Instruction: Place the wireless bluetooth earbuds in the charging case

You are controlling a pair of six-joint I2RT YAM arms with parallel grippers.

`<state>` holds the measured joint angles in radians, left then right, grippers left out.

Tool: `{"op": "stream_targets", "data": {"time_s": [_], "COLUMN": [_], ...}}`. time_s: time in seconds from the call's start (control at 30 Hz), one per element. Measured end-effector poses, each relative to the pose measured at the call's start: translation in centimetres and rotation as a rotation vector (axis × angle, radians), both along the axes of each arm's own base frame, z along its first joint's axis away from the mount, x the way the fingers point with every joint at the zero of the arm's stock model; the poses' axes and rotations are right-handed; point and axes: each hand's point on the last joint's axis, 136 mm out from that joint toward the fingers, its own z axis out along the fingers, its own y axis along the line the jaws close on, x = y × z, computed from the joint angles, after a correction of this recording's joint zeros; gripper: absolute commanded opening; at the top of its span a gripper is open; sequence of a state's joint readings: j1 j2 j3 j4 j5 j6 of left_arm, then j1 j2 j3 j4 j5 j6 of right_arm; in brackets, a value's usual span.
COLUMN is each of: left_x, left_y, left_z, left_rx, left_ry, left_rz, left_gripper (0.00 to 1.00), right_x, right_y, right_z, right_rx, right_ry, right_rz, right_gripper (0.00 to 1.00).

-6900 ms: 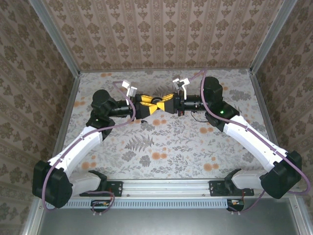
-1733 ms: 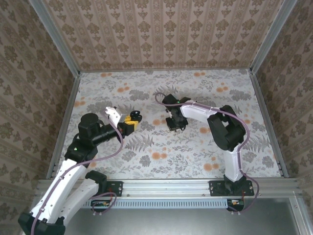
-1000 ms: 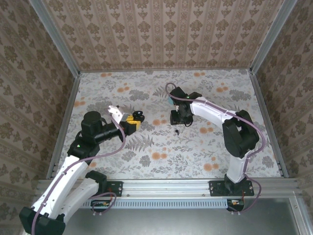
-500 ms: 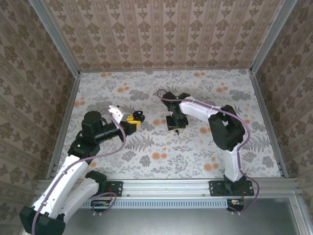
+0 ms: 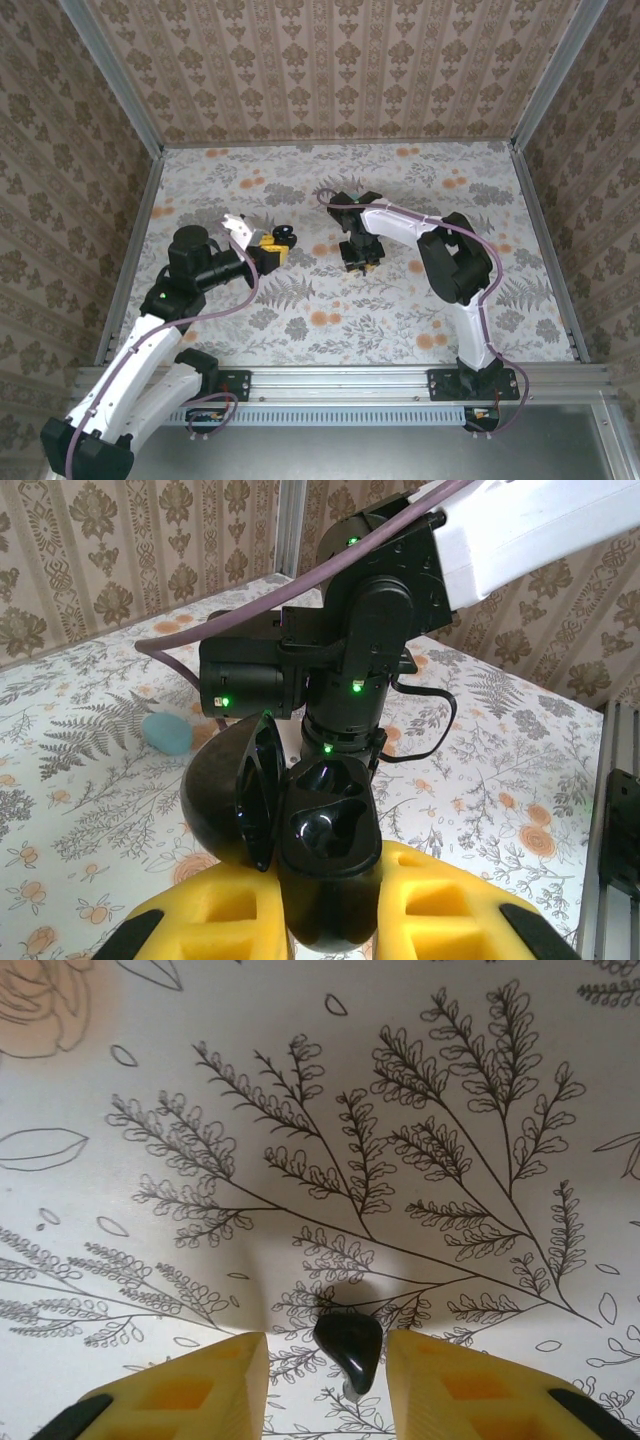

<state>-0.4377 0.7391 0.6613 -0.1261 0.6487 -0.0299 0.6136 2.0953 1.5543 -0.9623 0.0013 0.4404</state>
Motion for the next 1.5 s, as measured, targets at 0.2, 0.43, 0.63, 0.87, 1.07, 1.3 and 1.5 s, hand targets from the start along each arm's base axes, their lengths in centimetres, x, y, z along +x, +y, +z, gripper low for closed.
{"op": "stream_targets", "data": {"time_s": [0.2,0.43,0.63,0.87,1.07,1.3,1.5], "left_x": [0.0,-0.1,-0.3,-0.4,-0.4,-0.8,-0.8], "left_y": [0.0,-0.1,-0.3,-0.7,-1.2,-1.9,-2.6], "left_z": [0.0,0.0,-0.4,-0.5,-0.6,-0.8,-0.7], "left_rx": [0.0,-0.003,-0.011,-0.028,-0.033,-0.057,-0.08], "left_ry": [0.002,0.001,-0.003,-0.025,-0.032,-0.076,-0.122], "left_rz": [-0.002,-0.01,-0.027,-0.047,-0.068,-0.103,-0.126], "left_gripper": [0.0,0.0,0.0,0.0,0.0,0.0,0.0], "right_x": [0.0,0.5,0.6,0.5,1.2,1.7,1.5], "right_y": [-0.2,0.0,0.0,-0.1,0.6,1.5,2.0], "right_z": [-0.4,-0.5,-0.5,0.4,4.9,12.3,17.7], "right_rx": [-0.019,-0.024,-0.023,-0.005,0.091,0.267,0.407], "right_ry": [0.007,0.004,0.001,-0.026,-0.151,-0.36,-0.509], "right_rz": [0.004,0.023,0.023,0.022,0.021,0.02,0.026], "right_gripper": [0.31,0.21,0.16,0.14,0.12,0.08,0.09]}}
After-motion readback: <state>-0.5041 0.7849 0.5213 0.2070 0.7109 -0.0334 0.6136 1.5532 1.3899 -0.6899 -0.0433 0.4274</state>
